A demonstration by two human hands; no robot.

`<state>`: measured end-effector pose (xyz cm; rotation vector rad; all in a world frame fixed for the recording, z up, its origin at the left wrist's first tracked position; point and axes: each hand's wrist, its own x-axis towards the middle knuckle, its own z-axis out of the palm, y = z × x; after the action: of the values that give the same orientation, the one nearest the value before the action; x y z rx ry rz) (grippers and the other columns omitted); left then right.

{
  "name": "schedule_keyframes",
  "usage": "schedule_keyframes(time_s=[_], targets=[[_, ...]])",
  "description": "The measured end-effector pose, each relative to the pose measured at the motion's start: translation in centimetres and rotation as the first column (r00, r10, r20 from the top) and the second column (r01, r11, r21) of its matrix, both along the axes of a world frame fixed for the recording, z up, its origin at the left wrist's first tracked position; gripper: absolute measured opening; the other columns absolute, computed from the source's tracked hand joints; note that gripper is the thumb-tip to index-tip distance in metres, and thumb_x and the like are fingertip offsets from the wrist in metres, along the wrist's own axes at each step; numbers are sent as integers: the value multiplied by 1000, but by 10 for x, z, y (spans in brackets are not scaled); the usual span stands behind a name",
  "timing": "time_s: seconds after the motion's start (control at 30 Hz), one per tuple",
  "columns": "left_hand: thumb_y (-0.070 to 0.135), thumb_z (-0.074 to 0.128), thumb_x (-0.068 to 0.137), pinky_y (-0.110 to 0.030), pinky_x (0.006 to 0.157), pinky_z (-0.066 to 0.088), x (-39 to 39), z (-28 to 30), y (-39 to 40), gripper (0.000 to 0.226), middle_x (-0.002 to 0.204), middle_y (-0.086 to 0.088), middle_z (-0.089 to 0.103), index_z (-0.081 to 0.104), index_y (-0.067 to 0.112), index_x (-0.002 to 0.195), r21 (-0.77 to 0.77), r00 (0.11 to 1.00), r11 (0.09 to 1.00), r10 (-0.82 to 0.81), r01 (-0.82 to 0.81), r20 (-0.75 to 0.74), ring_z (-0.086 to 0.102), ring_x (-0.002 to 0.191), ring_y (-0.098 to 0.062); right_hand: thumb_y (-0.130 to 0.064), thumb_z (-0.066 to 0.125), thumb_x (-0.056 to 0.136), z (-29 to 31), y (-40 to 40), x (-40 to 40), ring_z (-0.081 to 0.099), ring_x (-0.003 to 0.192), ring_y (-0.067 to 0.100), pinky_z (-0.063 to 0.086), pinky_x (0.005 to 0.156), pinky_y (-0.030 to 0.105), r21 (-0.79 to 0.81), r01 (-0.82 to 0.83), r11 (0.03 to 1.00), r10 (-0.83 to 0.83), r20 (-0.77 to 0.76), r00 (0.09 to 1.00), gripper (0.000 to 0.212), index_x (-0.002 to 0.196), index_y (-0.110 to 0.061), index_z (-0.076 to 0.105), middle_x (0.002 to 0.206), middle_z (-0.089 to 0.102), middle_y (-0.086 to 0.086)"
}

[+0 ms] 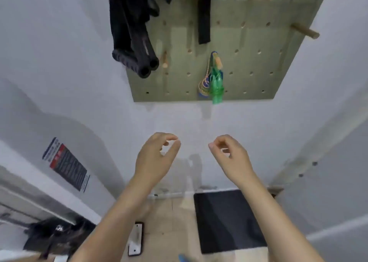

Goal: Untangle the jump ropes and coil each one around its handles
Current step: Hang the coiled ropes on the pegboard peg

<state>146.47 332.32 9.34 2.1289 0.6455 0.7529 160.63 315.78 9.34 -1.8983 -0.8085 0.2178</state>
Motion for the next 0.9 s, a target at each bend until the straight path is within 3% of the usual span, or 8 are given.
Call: schedule_keyframes(time_s=[0.13, 0.27, 0.37, 0.5, 0.6, 0.7, 0.8, 0.9], targets=[[69, 43, 87, -29, 94, 46, -79, -108, -5, 54, 111, 17, 55, 67, 29, 113, -62, 964, 998, -13, -4, -266, 52, 102, -5, -32, 60, 94, -79, -19, -75, 55, 98, 3, 38, 82, 8, -255, -103, 961, 106, -3, 994, 14, 97, -20, 62, 104, 60, -6], [38, 60, 94, -18, 85, 45, -131, -195, -30, 23, 99, 25, 58, 66, 25, 111, -344, 957, 933, 3, -107, -291, 58, 91, 3, -26, 62, 94, -155, -31, -116, 60, 94, 1, 45, 82, 14, -322, -138, 937, 72, -206, 976, 6, 94, -21, 65, 101, 64, -8], [32, 62, 95, -6, 76, 41, -149, -273, -44, 18, 101, 20, 63, 67, 24, 110, -454, 946, 879, -12, -144, -323, 58, 90, 8, -16, 59, 95, -233, -39, -131, 60, 86, 2, 45, 78, 12, -282, -115, 953, 3, -367, 930, 8, 91, -19, 65, 95, 66, -6], [26, 65, 93, -3, 74, 41, -157, -422, -55, 17, 102, 13, 68, 68, 22, 110, -545, 927, 808, 4, -224, -375, 60, 89, 4, -25, 59, 96, -402, -51, -140, 63, 95, 13, 49, 87, 31, -294, -69, 953, -108, -546, 831, 9, 90, -22, 64, 95, 66, -4], [36, 70, 88, -11, 78, 46, -158, -564, -71, 21, 103, 12, 68, 67, 29, 108, -612, 905, 734, 8, -295, -426, 63, 90, 0, -47, 63, 85, -554, -54, -143, 64, 99, 17, 51, 90, 38, -346, -67, 936, -182, -639, 748, 24, 91, -24, 64, 93, 66, -16], [47, 76, 79, -24, 89, 50, -157, -708, -84, 37, 110, 17, 65, 65, 34, 111, -637, 871, 687, -14, -349, -491, 62, 103, -5, -63, 62, 72, -704, -60, -143, 62, 106, 16, 50, 88, 31, -377, -53, 925, -225, -654, 722, 53, 105, -22, 61, 104, 66, -15], [56, 78, 69, -24, 95, 43, -148, -833, -89, 63, 126, 18, 57, 60, 33, 124, -623, 835, 661, 10, -418, -550, 54, 117, -6, -45, 69, 86, -842, -66, -136, 51, 121, 12, 43, 88, 16, -403, -44, 914, -254, -655, 712, 48, 124, -21, 53, 129, 55, -4], [59, 81, 58, -29, 102, 41, -138, -931, -92, 88, 132, 12, 44, 52, 30, 136, -629, 795, 627, -26, -459, -607, 45, 121, -8, -40, 73, 85, -946, -66, -124, 47, 119, 10, 38, 81, 6, -482, -98, 871, -256, -615, 746, 62, 136, -17, 48, 133, 49, -2]])
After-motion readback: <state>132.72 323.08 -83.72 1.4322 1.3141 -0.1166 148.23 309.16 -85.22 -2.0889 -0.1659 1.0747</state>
